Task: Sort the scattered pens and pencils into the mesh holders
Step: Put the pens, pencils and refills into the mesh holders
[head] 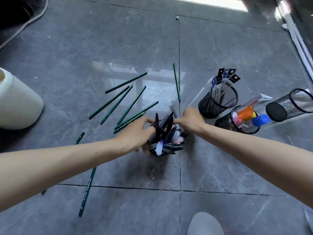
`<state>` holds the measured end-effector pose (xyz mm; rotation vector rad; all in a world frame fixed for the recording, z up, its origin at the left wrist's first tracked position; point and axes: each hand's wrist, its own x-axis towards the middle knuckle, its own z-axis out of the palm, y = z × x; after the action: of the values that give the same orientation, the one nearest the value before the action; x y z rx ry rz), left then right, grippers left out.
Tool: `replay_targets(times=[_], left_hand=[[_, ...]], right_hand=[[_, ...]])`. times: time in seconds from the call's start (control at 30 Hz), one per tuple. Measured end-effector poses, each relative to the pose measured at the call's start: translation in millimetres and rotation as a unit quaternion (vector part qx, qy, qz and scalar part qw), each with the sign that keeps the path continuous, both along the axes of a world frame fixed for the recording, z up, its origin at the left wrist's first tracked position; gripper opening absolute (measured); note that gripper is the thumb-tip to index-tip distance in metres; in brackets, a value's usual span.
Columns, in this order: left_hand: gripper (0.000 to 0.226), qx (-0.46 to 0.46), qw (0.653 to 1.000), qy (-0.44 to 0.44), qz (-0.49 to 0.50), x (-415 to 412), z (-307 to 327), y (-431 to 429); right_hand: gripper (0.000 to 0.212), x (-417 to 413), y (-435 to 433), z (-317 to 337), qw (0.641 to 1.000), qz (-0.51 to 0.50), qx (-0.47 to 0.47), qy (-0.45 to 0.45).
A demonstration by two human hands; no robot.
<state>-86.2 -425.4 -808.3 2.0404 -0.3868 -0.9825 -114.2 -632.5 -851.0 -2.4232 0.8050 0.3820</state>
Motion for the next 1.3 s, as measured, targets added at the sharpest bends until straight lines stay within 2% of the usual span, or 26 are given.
replay_targets(times=[0.07,0.17,0.23,0.33,0.4,0.47,0.57,0.67,0.8,0.93,1.0,1.07,1.2,1.3], left_hand=[[0.017,-0.002,0.998,-0.060,0.006,9,3,2],[0.023,-0.029,0.991,-0.120,0.058,30,12,1],[0.024,-0.065,0.985,-0.149,0.063,43,22,-5],[0.023,-0.129,0.971,-0.200,0.009,50,40,-16],[0.013,-0.179,0.962,-0.205,-0.005,49,49,-22],[0.013,-0.216,0.957,-0.194,0.001,45,55,-26],[0.020,-0.239,0.949,-0.203,0.017,37,59,-23],[0.024,-0.270,0.933,-0.235,0.034,29,62,-12],[0.027,-0.273,0.927,-0.255,-0.020,17,66,7],[0.018,-0.186,0.937,-0.274,-0.110,12,61,14],[0.014,-0.115,0.940,-0.281,-0.158,12,57,15],[0.016,-0.083,0.938,-0.289,-0.173,9,54,17],[0.015,-0.111,0.930,-0.316,-0.151,9,52,20],[0.013,-0.125,0.924,-0.320,-0.168,11,53,20]], right_hand=[[0.037,-8,0,4,0.997,-0.017,0.005,-0.069],[0.014,-16,2,23,0.981,-0.001,0.004,-0.193],[0.012,-15,5,37,0.964,0.048,-0.001,-0.263],[0.010,-11,16,55,0.926,0.117,-0.027,-0.357],[0.010,-11,24,60,0.906,0.154,-0.046,-0.392],[0.012,-12,30,61,0.893,0.184,-0.054,-0.407],[0.022,-15,30,63,0.887,0.207,-0.030,-0.411],[0.020,-18,23,65,0.908,0.167,0.024,-0.383],[0.014,-18,14,68,0.959,0.113,0.114,-0.234],[0.016,-20,15,69,0.965,0.045,0.221,-0.132],[0.016,-21,17,71,0.965,0.029,0.229,-0.126],[0.017,-22,17,74,0.963,0.031,0.229,-0.136],[0.015,-22,16,80,0.965,0.052,0.207,-0.149],[0.013,-22,18,83,0.963,0.045,0.217,-0.155]])
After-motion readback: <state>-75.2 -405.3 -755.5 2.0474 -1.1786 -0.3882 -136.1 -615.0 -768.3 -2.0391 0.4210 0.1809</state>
